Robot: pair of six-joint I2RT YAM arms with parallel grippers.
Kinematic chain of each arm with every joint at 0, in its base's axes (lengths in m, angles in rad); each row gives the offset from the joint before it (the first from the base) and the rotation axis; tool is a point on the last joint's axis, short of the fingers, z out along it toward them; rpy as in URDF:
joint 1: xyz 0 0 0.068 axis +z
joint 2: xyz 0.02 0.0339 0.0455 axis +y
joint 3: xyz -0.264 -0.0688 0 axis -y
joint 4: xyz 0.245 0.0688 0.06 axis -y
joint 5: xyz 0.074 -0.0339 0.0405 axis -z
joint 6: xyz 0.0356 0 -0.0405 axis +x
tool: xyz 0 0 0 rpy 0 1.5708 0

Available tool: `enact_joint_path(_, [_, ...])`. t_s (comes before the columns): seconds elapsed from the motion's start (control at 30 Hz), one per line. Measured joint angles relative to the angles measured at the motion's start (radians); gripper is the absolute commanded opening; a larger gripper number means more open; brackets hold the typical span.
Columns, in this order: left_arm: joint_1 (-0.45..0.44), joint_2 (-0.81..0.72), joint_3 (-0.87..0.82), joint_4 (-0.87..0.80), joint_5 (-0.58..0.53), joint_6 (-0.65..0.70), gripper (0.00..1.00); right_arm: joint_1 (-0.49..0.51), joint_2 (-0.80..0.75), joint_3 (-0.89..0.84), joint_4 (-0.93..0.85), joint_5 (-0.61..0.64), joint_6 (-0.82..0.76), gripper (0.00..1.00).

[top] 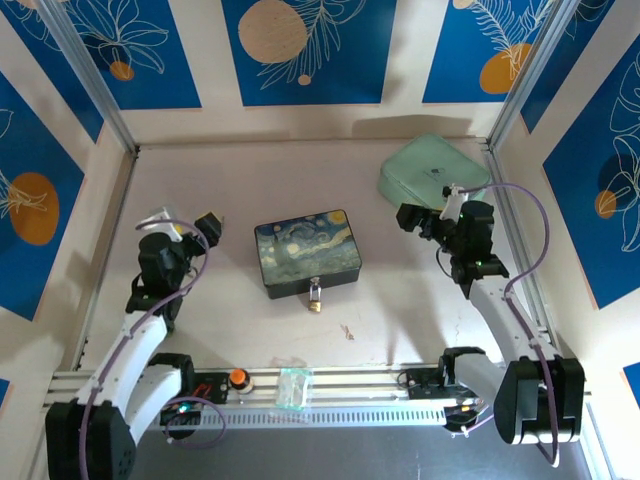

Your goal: Unlock a padlock with a key

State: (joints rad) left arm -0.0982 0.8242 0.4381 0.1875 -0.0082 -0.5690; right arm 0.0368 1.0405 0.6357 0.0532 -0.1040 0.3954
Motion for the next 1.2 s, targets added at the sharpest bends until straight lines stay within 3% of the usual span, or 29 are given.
enact_joint_path(0.2, [-0.205, 0.053, 0.090, -0.278, 0.034, -0.077, 1.00, 0.168, 0.142, 0.106, -0.203, -0.074, 0.023, 0.98])
enact_joint_path(0.4, [-0.398, 0.196, 0.133, -0.367, -0.002, -0.089, 0.90, 0.331, 0.273, 0.142, -0.248, -0.091, 0.058, 0.84])
enact_joint_path(0.57, [-0.435, 0.273, 0.126, -0.356, -0.026, -0.112, 0.76, 0.387, 0.381, 0.148, -0.245, -0.095, 0.080, 0.63])
enact_joint_path(0.73, [-0.449, 0.331, 0.114, -0.296, -0.021, -0.131, 0.61, 0.391, 0.424, 0.160, -0.241, -0.090, 0.095, 0.52])
enact_joint_path(0.97, [-0.455, 0.451, 0.169, -0.194, -0.019, -0.131, 0.48, 0.369, 0.435, 0.179, -0.240, -0.068, 0.100, 0.47])
enact_joint_path(1.2, [-0.454, 0.590, 0.281, -0.164, -0.027, -0.129, 0.47, 0.322, 0.494, 0.231, -0.227, -0.071, 0.103, 0.46])
